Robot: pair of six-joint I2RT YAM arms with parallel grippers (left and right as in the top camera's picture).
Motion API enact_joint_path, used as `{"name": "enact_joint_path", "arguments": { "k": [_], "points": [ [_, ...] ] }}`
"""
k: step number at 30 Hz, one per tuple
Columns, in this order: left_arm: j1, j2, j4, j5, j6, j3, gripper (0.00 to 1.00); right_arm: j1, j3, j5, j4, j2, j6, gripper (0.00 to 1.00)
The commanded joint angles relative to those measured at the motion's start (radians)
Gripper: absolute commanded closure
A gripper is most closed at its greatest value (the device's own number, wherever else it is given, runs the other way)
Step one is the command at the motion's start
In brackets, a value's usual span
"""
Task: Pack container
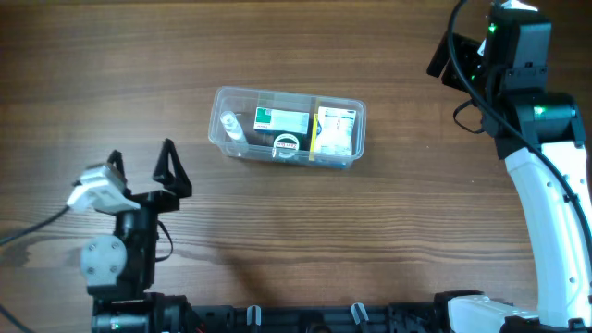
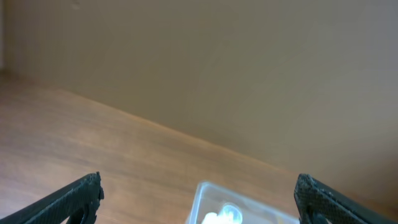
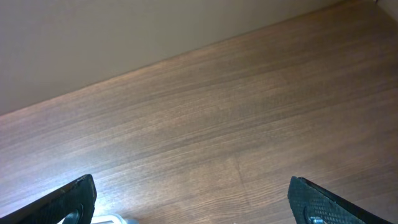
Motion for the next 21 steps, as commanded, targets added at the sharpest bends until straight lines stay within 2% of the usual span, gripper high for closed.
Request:
{"name": "enact_joint_path", "arguments": {
  "k": [1,8,15,21],
  "points": [
    [0.009,-0.098,0.160,0.095,-0.003,-0.203,0.00,0.001,-0.001,0.010,0.000,0.007,0.014,0.00],
    [0.009,-0.192,0.245,0.100,-0.005,-0.335,0.00,0.001,-0.001,0.010,0.000,0.007,0.014,0.00],
    [0.009,-0.277,0.233,0.100,-0.002,-0.392,0.00,0.001,-0.001,0.010,0.000,0.007,0.013,0.00],
    [0.009,-0.343,0.140,0.081,-0.002,-0.396,0.00,0.001,-0.001,0.010,0.000,0.007,0.014,0.00]
  ]
}}
